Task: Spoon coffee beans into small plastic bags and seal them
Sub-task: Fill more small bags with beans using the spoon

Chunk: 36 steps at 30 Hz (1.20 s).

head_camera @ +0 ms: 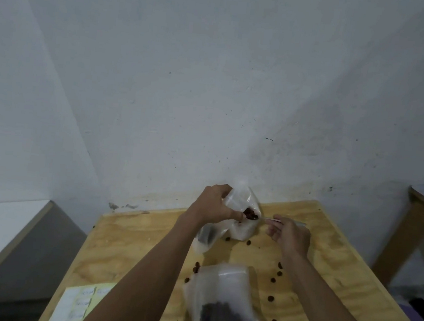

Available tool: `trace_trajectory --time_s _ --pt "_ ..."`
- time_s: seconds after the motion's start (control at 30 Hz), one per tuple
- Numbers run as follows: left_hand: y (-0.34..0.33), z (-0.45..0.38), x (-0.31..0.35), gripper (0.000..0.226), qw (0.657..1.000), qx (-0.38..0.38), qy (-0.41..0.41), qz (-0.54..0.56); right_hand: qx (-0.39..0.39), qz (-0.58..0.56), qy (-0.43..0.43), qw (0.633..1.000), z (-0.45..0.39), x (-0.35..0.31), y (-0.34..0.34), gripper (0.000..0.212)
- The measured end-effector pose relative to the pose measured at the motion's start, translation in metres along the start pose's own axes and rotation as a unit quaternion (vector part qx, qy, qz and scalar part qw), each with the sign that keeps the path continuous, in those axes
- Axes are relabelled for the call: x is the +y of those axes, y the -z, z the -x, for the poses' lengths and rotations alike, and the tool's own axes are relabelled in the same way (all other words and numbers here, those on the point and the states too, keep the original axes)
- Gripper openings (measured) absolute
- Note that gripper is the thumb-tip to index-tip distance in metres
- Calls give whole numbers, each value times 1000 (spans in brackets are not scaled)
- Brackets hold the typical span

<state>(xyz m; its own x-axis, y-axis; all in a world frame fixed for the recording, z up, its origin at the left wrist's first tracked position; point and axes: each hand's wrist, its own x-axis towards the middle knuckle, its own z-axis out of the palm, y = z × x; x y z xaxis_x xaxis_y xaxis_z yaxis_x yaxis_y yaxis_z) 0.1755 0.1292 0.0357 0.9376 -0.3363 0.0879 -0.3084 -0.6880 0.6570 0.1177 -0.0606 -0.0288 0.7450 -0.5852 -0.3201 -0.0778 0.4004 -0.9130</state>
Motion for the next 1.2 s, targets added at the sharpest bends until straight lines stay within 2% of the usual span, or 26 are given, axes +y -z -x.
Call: trace_trajectory --time_s 0.27,0.5,0.57,0.7,0.8,0.9,1.07,1.1,1.2 --pt "1 42 -6 85 998 67 8 13 -11 -6 82 997 17 -26 1 18" --pt "2 60 -6 66 994 106 -10 15 -84 40 150 984 46 -54 -10 19" --pt "1 62 -4 66 993 112 -15 17 -117 85 178 973 56 -53 -13 21" --pt "-1 62 -3 69 993 112 -22 8 -175 205 269 925 68 -48 -18 21" --pt "3 62 -7 69 992 123 1 27 -121 187 325 919 69 -47 -17 20" --pt "8 58 -14 68 987 128 37 91 -53 165 332 927 56 -41 -14 21" --pt "15 36 -10 53 980 98 64 159 -75 268 307 910 27 -14 -15 24" --pt "15 29 -7 57 983 83 67 152 -80 279 307 906 25 -9 -16 24" --pt "8 9 -2 91 990 37 84 107 -76 312 322 890 23 4 -15 24"
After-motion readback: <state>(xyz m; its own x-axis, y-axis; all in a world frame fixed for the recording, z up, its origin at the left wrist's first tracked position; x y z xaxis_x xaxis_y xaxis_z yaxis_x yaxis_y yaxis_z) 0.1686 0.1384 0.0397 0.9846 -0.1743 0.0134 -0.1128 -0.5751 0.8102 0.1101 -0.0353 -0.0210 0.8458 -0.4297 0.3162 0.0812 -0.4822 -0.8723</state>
